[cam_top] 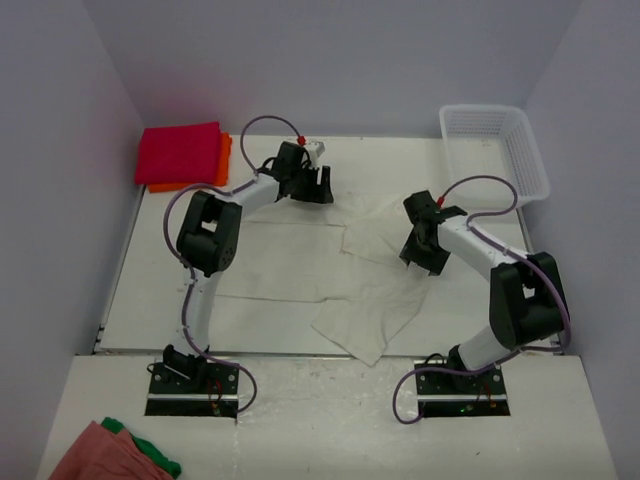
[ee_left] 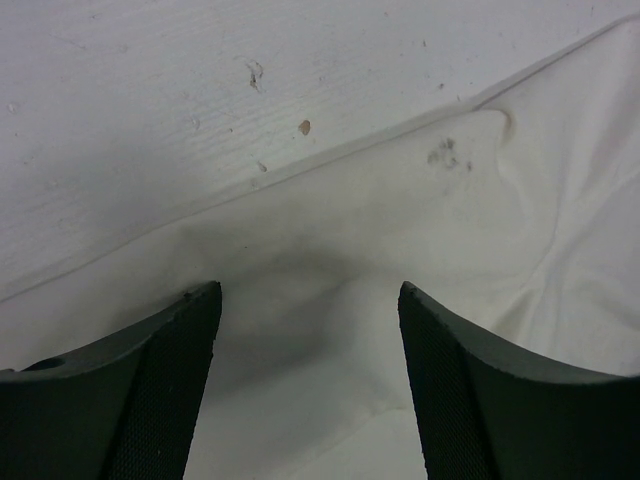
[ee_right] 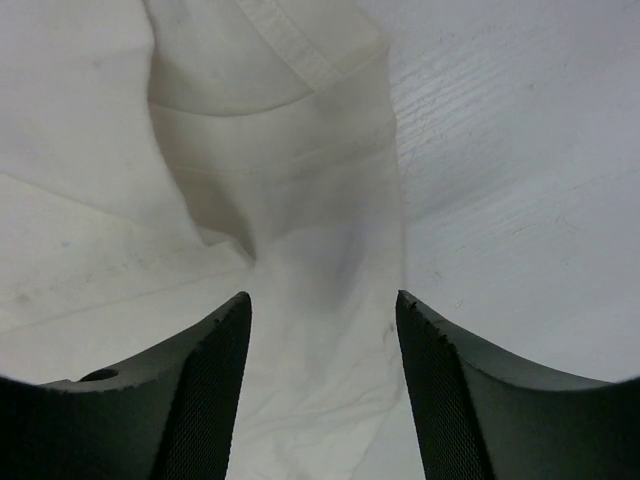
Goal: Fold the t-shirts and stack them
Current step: Fold the flattened tshirt in 1/3 of the way
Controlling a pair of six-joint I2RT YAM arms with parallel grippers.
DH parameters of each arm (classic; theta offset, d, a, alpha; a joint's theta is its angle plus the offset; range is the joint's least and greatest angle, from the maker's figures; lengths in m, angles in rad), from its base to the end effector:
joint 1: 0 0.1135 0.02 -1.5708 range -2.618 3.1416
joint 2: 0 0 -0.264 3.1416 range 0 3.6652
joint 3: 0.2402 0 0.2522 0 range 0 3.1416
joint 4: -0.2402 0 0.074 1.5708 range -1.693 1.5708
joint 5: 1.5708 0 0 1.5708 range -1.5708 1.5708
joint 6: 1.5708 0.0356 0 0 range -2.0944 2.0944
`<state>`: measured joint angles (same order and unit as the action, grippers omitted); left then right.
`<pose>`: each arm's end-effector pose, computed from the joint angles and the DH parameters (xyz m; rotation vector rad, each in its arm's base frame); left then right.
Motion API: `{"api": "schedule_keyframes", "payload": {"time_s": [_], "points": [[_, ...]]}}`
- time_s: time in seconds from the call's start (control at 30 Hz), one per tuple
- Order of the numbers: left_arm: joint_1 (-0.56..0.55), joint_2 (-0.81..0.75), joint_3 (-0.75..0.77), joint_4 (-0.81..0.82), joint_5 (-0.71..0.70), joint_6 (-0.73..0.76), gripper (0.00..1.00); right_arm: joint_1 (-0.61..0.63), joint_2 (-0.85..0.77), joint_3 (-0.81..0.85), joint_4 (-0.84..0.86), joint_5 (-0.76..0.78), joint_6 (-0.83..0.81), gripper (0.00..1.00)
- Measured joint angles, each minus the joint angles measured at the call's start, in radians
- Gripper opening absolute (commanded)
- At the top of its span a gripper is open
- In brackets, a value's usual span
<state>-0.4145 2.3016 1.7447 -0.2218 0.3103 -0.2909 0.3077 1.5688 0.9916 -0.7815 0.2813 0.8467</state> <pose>0.4649 -0.2164 0.1558 0.3061 2.3951 -0.7017 0.2701 0.0755 0.1883 0.7881 2.6943 -0.1700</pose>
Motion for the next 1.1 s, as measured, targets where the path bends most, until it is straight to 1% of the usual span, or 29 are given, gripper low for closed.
{"api": "schedule_keyframes", "payload": {"time_s": [0.03, 0.1, 0.17, 0.23, 0.3, 0.37, 0.4, 0.53, 0.6, 0.63, 0.77, 0.8, 0.83, 0.87, 0.9, 0.93, 0.97, 1.03, 1.07, 1.1], "points": [[0.0, -0.009, -0.011, 0.0, 0.0, 0.001, 0.73, 0.0, -0.008, 0.001, 0.003, 0.007, -0.016, 0.65], [0.001, -0.024, -0.031, -0.004, 0.0, 0.005, 0.73, 0.0, -0.027, 0.011, 0.006, 0.026, -0.068, 0.66], [0.0, -0.04, -0.049, -0.008, -0.003, 0.005, 0.73, -0.013, -0.018, 0.074, -0.015, 0.042, -0.132, 0.65], [0.0, -0.064, -0.071, -0.015, -0.018, 0.004, 0.73, -0.036, 0.024, 0.188, -0.033, 0.051, -0.179, 0.62], [0.0, -0.103, -0.1, -0.024, -0.039, 0.001, 0.74, -0.058, 0.098, 0.361, -0.059, 0.068, -0.225, 0.58], [0.0, -0.15, -0.127, -0.034, -0.066, -0.003, 0.75, -0.071, 0.15, 0.488, -0.039, 0.069, -0.262, 0.57], [0.0, -0.172, -0.132, -0.041, -0.08, -0.003, 0.76, -0.072, 0.16, 0.521, -0.025, 0.064, -0.28, 0.58], [-0.001, -0.232, -0.127, -0.06, -0.156, 0.001, 0.76, -0.071, 0.158, 0.534, -0.005, 0.021, -0.331, 0.66], [-0.001, -0.245, -0.119, -0.074, -0.219, 0.004, 0.77, -0.068, 0.158, 0.521, -0.002, -0.008, -0.354, 0.68], [-0.001, -0.251, -0.118, -0.083, -0.257, 0.004, 0.77, -0.065, 0.158, 0.518, -0.005, -0.015, -0.364, 0.71], [0.003, -0.262, -0.118, -0.128, -0.389, -0.011, 0.77, -0.041, 0.159, 0.507, -0.004, 0.007, -0.412, 0.71], [0.006, -0.266, -0.121, -0.14, -0.415, -0.017, 0.76, -0.032, 0.158, 0.5, 0.0, 0.011, -0.424, 0.69], [0.009, -0.27, -0.127, -0.148, -0.435, -0.024, 0.75, -0.027, 0.156, 0.492, 0.008, 0.013, -0.434, 0.63], [0.014, -0.278, -0.137, -0.155, -0.457, -0.031, 0.71, -0.019, 0.154, 0.485, 0.01, 0.011, -0.446, 0.2], [0.019, -0.288, -0.149, -0.168, -0.481, -0.038, 0.69, -0.016, 0.154, 0.483, 0.011, 0.007, -0.463, 0.0], [0.026, -0.299, -0.161, -0.179, -0.504, -0.045, 0.66, -0.014, 0.154, 0.484, 0.012, -0.002, -0.467, 0.0], [0.034, -0.311, -0.172, -0.191, -0.525, -0.052, 0.56, -0.014, 0.154, 0.489, 0.01, -0.016, -0.469, 0.0], [0.056, -0.33, -0.189, -0.217, -0.56, -0.076, 0.39, -0.014, 0.162, 0.518, 0.005, -0.047, -0.472, 0.0], [0.071, -0.338, -0.196, -0.228, -0.575, -0.087, 0.26, -0.015, 0.17, 0.541, 0.004, -0.068, -0.473, 0.0], [0.088, -0.343, -0.202, -0.233, -0.58, -0.095, 0.16, -0.016, 0.18, 0.563, 0.008, -0.094, -0.474, 0.0]]}}
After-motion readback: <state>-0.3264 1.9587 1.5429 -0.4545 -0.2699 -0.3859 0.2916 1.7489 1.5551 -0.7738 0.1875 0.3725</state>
